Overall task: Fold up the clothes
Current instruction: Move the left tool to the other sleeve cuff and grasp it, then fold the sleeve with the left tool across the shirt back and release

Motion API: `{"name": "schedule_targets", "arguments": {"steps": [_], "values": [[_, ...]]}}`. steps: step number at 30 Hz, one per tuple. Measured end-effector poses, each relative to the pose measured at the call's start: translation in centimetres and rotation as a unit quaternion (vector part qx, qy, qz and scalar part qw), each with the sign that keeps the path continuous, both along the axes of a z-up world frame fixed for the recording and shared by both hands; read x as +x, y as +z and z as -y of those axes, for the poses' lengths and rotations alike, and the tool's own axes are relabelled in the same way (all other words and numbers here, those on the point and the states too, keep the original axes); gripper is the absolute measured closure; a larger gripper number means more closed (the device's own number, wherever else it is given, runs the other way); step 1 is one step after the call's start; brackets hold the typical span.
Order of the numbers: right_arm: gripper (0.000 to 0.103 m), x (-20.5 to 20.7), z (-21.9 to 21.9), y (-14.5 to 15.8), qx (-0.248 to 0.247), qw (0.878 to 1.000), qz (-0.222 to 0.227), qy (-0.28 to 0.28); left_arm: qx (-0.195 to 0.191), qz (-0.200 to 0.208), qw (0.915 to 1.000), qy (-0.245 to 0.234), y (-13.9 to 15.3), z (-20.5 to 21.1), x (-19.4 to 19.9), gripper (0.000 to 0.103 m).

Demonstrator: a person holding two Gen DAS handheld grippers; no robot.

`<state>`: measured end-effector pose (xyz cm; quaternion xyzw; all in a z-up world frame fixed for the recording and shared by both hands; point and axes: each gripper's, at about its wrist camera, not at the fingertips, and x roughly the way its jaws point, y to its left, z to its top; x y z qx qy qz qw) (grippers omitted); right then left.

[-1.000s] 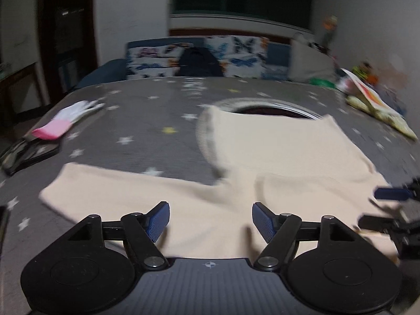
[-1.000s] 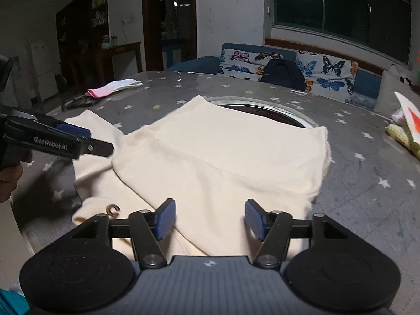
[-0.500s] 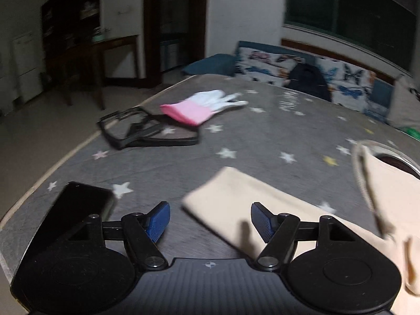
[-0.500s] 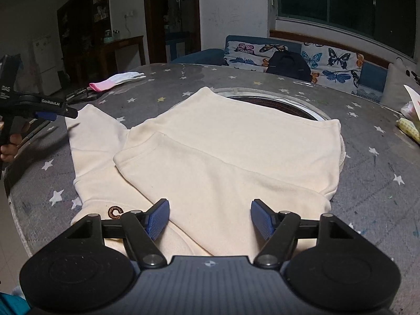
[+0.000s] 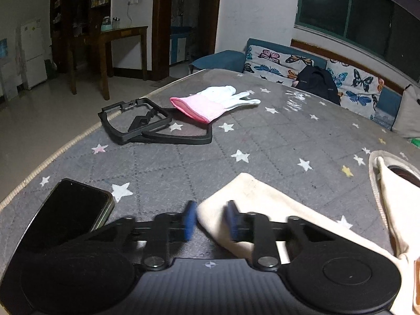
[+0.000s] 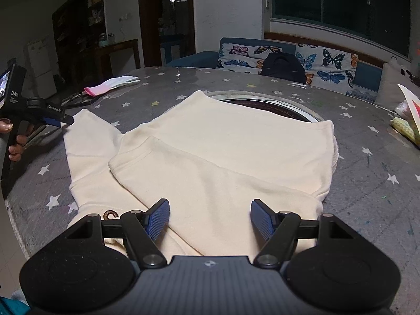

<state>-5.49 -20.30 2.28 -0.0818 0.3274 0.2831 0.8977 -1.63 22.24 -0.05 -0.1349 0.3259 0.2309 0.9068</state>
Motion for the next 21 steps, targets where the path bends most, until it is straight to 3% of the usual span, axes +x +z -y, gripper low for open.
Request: {"name": "schedule_targets", "arguments": {"steps": [3,11,16,21], "values": [[0.033,-0.1,0.2,0.1,0.002,1.0,0.002,-0.002,-0.032,0.011,0.9994,-0.007,0.4,0.1,-0.2,0.091],[0.033,-0.5,0.6,0.6,0.015,1.0,0.01,-0.007,-0.076,0.069,0.9911,-0.085,3.9,3.4,-1.1,0.093],[0.033,-0.7,1.0,0.9,0.021,1.0,0.014,-0.01,-0.109,0.098,0.9781,-0.147,6.2,6.8,-1.5,0.093],[0.033,-0.9,1.6,1.1,0.029,0.999,0.018,-0.018,-0.138,0.109,0.9588,-0.223,7.9,11.4,-1.5,0.093]]}}
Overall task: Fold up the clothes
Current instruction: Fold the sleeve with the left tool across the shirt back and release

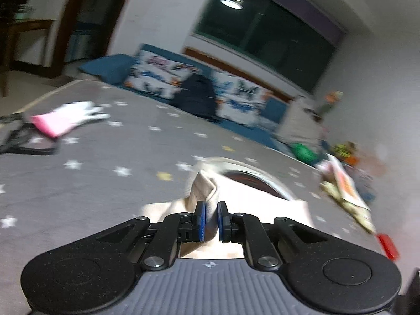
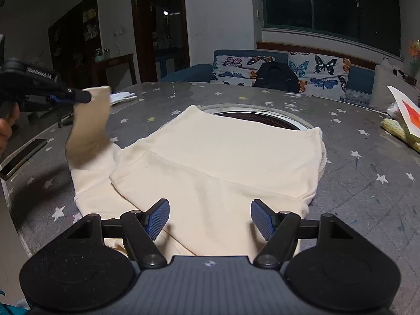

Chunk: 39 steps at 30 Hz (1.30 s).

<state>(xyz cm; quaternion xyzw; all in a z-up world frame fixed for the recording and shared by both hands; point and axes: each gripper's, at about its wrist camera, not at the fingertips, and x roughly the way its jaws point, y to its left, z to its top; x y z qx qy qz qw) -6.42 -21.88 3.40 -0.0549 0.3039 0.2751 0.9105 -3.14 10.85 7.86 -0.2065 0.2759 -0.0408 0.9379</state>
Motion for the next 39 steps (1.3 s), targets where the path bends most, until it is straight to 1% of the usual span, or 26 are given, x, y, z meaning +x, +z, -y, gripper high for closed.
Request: {"name": "schedule_targets", "arguments": {"steps": [3,8,10,14,18,21,23,25,27,29,33,34,36,37,39], "values": [[0.033,-0.1,0.5,0.0,0.006,1.0,0.0,-0.006,-0.014,0.009,0.9986,-0.05,0.8,2.8,0.1,0.093],[0.033,-0.5,1.4,0.1,0.018,1.0,0.0,-0.013,-0.032,0.008,0.9934,-0.11,0.8,7.1,1.0,0.093],[0.033,-0.6,1.6,0.1,0.022,1.0,-0.001,-0.014,-0.039,0.002,0.9905,-0.131,0.5,8.8,1.5,0.093],[0.033,-0.8,2.1,0.0,0.026,0.999,-0.008,-0.016,-0.042,-0.013,0.9864,-0.158,-0.8,11.4,2.2,0.093],[0.033,-0.8,2.5,-0.4,0.034,0.999,-0.017,-0.016,-0.045,-0.033,0.9793,-0.194,-2.2,13.3,2.6,0.092],[0.033,-0.7,2.6,-0.5,0.04,0.999,-0.024,-0.015,-0.039,-0.05,0.975,-0.213,-3.3,14.2,2.5,0.083],[0.033,-0.7,2.6,-0.6,0.044,0.999,-0.028,-0.015,-0.037,-0.056,0.9731,-0.22,-3.7,14.1,2.3,0.081],[0.033,-0.6,2.7,-0.7,0.049,0.998,-0.032,-0.015,-0.037,-0.056,0.9715,-0.227,-3.9,13.7,2.1,0.076],[0.033,-0.5,2.8,-0.7,0.052,0.998,-0.035,-0.017,-0.026,-0.044,0.9725,-0.227,-3.8,12.7,1.5,0.076],[0.034,-0.3,2.8,-0.9,0.054,0.998,-0.039,-0.02,-0.003,-0.029,0.9758,-0.217,-3.7,11.5,0.7,0.076],[0.04,0.3,2.6,-1.1,0.052,0.997,-0.046,-0.025,0.056,-0.025,0.9834,-0.17,-4.0,8.3,-0.7,0.076],[0.042,0.5,2.5,-1.2,0.051,0.997,-0.046,-0.025,0.07,-0.028,0.9841,-0.161,-4.3,7.6,-1.1,0.076],[0.046,0.7,2.3,-1.3,0.048,0.997,-0.05,-0.024,0.097,-0.034,0.9844,-0.142,-4.7,6.4,-1.8,0.076],[0.053,0.8,2.1,-1.3,0.046,0.997,-0.053,-0.024,0.111,-0.036,0.9842,-0.133,-4.9,5.7,-2.2,0.073],[0.059,1.0,1.9,-1.5,0.039,0.997,-0.054,-0.026,0.123,-0.047,0.9844,-0.116,-5.3,4.7,-2.4,0.068]]}}
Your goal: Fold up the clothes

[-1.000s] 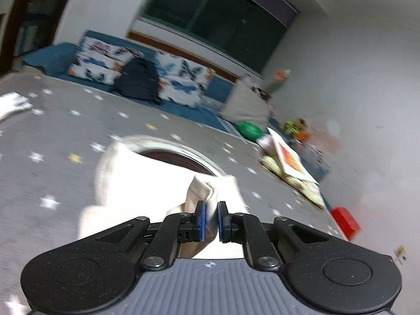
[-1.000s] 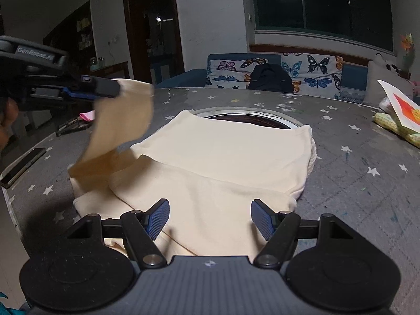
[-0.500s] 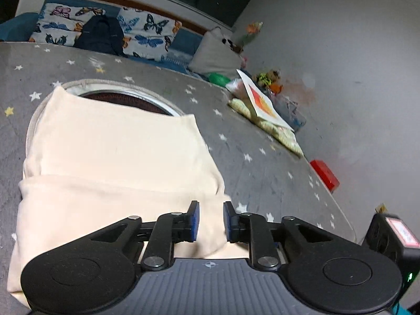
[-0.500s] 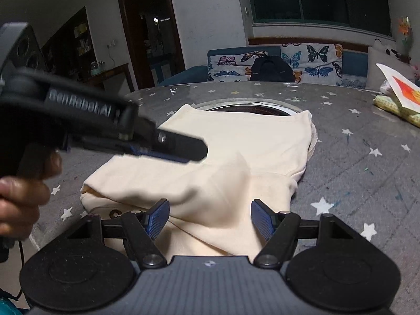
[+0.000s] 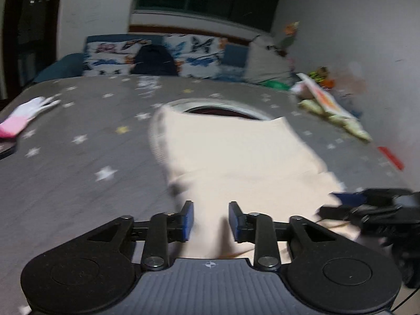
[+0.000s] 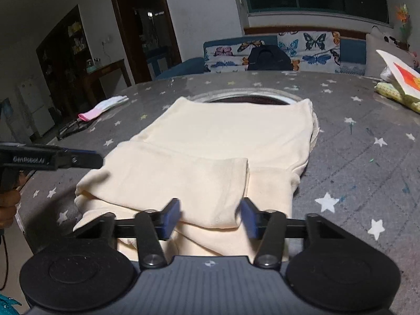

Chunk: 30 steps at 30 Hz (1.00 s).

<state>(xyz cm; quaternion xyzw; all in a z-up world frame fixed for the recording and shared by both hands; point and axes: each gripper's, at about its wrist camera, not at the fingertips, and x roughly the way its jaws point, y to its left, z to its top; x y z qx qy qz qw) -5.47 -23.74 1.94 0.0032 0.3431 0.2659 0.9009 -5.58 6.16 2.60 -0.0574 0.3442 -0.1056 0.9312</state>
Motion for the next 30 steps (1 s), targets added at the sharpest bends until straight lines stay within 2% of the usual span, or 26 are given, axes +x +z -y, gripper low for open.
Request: {"name": "schedule_targets", "arguments": {"steps": [3,5,8,10,12,16,21,24,26,28,30], "values": [[0.074,0.1,-0.1,0.1,-0.008,1.0,0.004,-0.006,0.002,-0.01,0.9999,0.001,-0.5,-0.6,-0.4,0.066],[0.088,0.2,0.1,0.3,-0.005,1.0,0.003,-0.011,0.004,-0.017,0.9998,0.002,-0.8,-1.0,-0.7,0.066],[0.095,0.2,0.4,0.6,-0.003,1.0,0.004,-0.016,0.002,-0.027,0.9996,-0.003,-1.1,-1.1,-0.8,0.069],[0.096,0.1,0.5,0.9,-0.002,1.0,0.008,-0.018,-0.001,-0.031,0.9995,-0.008,-1.3,-0.9,-0.6,0.081],[0.098,0.0,0.5,1.3,0.002,1.0,0.011,-0.017,0.003,-0.028,0.9996,-0.011,-1.1,-0.7,-0.6,0.088],[0.1,-0.6,0.6,2.2,0.014,1.0,0.017,-0.012,0.002,-0.022,0.9997,-0.011,-0.5,-1.2,-0.8,0.095],[0.1,-2.0,1.2,4.4,0.042,0.999,0.03,-0.01,0.004,-0.022,0.9997,0.008,-0.2,-2.5,-0.8,0.096],[0.099,-2.1,1.5,4.3,0.041,0.999,0.021,-0.011,-0.009,-0.03,0.9995,0.007,-0.3,-3.0,-0.6,0.095],[0.093,-1.7,1.6,3.6,0.028,0.999,0.015,-0.021,-0.009,-0.024,0.9997,-0.007,-0.1,-2.6,-0.9,0.091],[0.089,-1.3,1.6,2.9,0.02,0.999,0.005,-0.025,0.002,-0.011,0.9996,-0.027,0.2,-1.8,-1.4,0.083],[0.083,-0.8,1.6,2.2,0.014,1.0,-0.003,-0.026,0.015,0.001,0.9986,-0.05,0.4,-1.1,-1.9,0.079]]}}
